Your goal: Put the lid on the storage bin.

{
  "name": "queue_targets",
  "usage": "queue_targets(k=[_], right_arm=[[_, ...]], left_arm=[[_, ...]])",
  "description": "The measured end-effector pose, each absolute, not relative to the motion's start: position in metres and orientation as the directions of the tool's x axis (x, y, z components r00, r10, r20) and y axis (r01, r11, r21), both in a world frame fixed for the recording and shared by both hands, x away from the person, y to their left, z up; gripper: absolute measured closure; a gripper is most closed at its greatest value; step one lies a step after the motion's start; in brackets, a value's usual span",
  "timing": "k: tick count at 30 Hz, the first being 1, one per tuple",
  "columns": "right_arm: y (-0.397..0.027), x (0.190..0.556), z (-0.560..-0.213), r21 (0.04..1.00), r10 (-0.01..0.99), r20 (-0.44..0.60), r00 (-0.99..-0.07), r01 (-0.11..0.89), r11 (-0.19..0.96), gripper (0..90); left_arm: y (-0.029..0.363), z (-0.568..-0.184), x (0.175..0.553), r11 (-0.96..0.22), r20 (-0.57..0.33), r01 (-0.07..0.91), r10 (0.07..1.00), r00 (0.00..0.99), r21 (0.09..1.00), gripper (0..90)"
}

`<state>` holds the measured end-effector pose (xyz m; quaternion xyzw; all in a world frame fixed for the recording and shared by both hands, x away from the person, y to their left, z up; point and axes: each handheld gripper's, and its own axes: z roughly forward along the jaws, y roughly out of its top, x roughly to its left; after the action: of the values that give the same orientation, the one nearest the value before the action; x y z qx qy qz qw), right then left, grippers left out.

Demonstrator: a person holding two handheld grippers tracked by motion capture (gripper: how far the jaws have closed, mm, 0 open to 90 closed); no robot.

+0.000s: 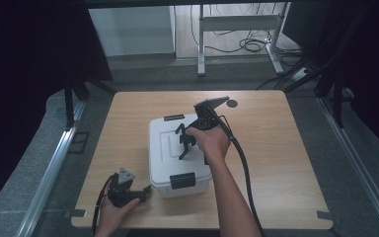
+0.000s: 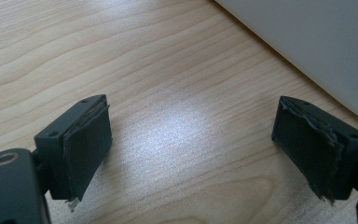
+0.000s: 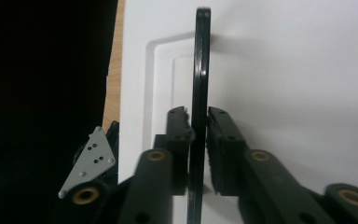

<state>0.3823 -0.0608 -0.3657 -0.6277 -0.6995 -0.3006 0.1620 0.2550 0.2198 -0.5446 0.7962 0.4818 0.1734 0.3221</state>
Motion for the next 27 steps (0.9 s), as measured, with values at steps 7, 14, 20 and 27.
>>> queue_targets(k=[7, 14, 20, 27], right_arm=[[-0.089, 0.377, -0.347, 0.337, 0.78, 0.574, -0.25, 0.94, 0.054, 57.7], [-0.126, 0.368, -0.343, 0.422, 0.749, 0.572, -0.335, 0.903, 0.081, 51.8], [-0.145, 0.363, -0.347, 0.467, 0.731, 0.569, -0.377, 0.88, 0.09, 49.9], [-0.172, 0.356, -0.362, 0.518, 0.721, 0.557, -0.412, 0.851, 0.086, 49.7]], left_arm=[[0.22, -0.545, 0.255, -0.328, -0.034, 0.656, 0.879, 0.476, 0.68, 11.7], [0.22, -0.545, 0.255, -0.331, -0.031, 0.654, 0.878, 0.478, 0.68, 11.7], [0.22, -0.545, 0.255, -0.332, -0.031, 0.654, 0.878, 0.478, 0.68, 11.7], [0.22, -0.545, 0.255, -0.332, -0.031, 0.654, 0.878, 0.477, 0.68, 11.7]])
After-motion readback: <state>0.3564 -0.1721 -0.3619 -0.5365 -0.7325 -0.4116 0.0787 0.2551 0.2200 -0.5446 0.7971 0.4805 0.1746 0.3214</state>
